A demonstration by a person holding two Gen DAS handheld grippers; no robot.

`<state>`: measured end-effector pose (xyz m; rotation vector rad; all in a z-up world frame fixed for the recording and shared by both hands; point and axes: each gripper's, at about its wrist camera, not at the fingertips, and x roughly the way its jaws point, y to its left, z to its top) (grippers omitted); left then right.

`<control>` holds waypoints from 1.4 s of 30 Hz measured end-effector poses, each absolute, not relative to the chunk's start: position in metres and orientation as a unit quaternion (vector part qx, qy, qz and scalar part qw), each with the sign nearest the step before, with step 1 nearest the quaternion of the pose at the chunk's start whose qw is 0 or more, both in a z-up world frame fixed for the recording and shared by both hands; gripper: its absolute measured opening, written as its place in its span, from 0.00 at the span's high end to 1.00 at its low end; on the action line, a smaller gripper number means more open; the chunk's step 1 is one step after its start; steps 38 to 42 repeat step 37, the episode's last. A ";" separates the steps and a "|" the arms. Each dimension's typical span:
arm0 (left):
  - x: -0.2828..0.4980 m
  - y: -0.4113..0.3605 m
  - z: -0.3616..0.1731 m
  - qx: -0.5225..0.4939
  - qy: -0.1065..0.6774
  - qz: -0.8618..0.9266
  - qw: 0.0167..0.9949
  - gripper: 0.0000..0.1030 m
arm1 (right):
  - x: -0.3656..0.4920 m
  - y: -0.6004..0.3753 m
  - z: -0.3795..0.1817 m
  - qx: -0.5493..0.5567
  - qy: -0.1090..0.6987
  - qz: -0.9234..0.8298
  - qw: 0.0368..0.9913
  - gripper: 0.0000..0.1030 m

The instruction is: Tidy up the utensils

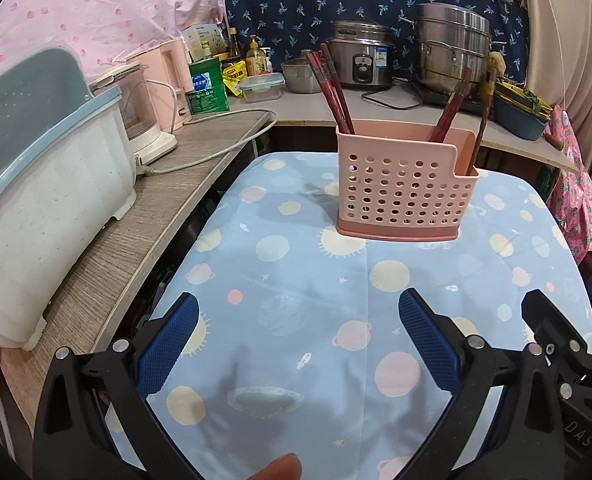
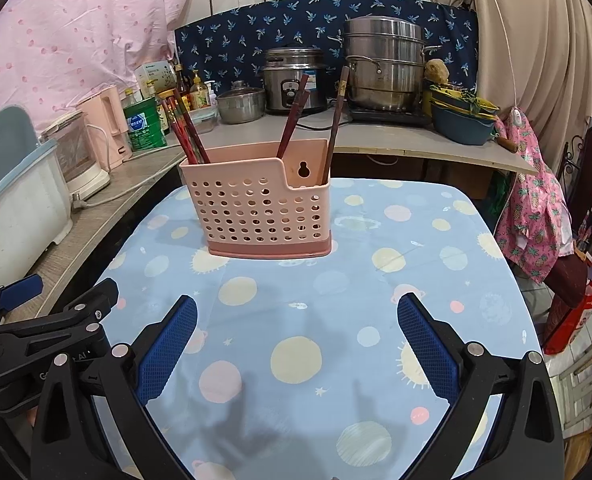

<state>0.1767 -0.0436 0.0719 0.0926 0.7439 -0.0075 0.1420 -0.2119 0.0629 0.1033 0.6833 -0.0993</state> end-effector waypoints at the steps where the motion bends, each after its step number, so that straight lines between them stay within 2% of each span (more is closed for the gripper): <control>1: 0.178 -0.044 0.072 0.045 0.362 -0.003 0.931 0.07 | 0.143 -0.212 0.063 0.051 0.334 -0.049 0.940 0.06; 42: 0.225 -0.049 0.062 0.048 0.368 0.004 0.929 0.07 | 0.187 -0.231 0.053 0.043 0.338 -0.066 0.938 0.06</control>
